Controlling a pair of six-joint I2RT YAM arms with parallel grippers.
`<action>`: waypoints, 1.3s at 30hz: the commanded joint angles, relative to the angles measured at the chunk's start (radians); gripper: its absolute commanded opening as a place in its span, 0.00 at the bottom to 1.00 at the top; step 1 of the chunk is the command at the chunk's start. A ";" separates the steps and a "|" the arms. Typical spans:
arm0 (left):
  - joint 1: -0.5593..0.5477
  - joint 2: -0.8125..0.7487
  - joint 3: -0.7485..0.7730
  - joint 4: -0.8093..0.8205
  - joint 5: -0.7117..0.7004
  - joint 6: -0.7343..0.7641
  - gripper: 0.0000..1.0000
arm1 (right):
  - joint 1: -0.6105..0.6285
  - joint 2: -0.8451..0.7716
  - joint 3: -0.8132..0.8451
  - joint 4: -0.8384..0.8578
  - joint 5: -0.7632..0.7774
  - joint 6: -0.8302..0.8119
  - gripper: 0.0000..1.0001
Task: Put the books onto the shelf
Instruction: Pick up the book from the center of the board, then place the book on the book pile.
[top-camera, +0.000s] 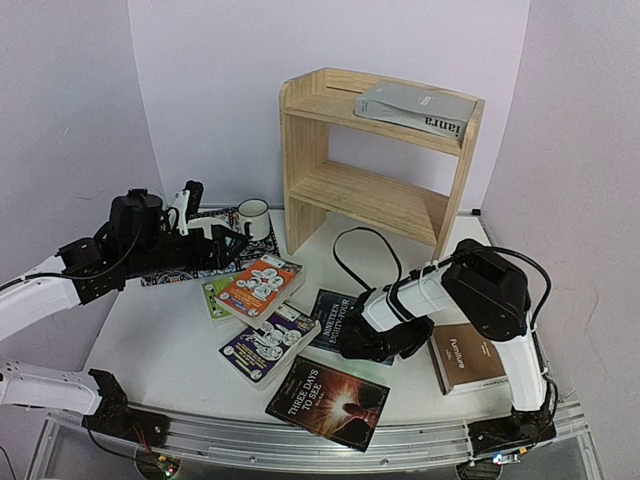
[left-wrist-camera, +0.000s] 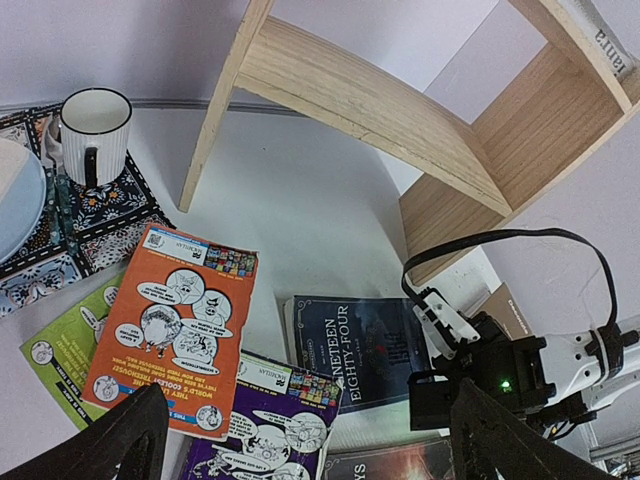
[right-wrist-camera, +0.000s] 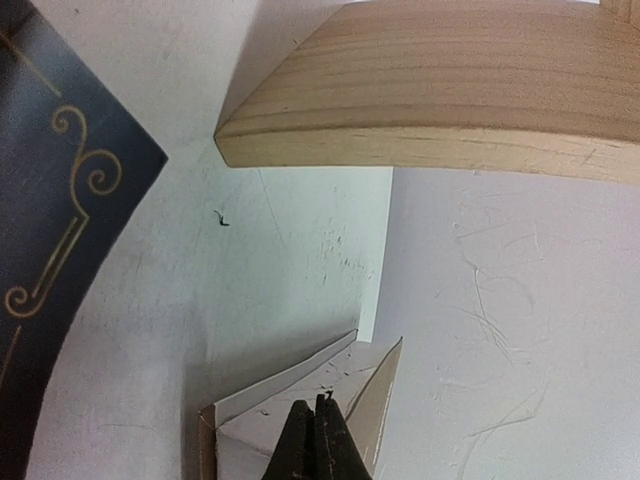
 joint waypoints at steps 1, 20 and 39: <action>0.002 -0.005 0.040 0.035 -0.012 0.018 1.00 | 0.023 -0.009 0.040 -0.095 0.032 0.021 0.00; 0.001 -0.074 0.053 -0.022 -0.075 -0.036 0.99 | 0.277 0.129 0.798 -0.126 -0.036 -0.213 0.00; 0.002 -0.079 0.022 -0.071 -0.118 -0.115 0.99 | 0.301 -0.331 0.273 0.599 -0.453 -0.517 0.78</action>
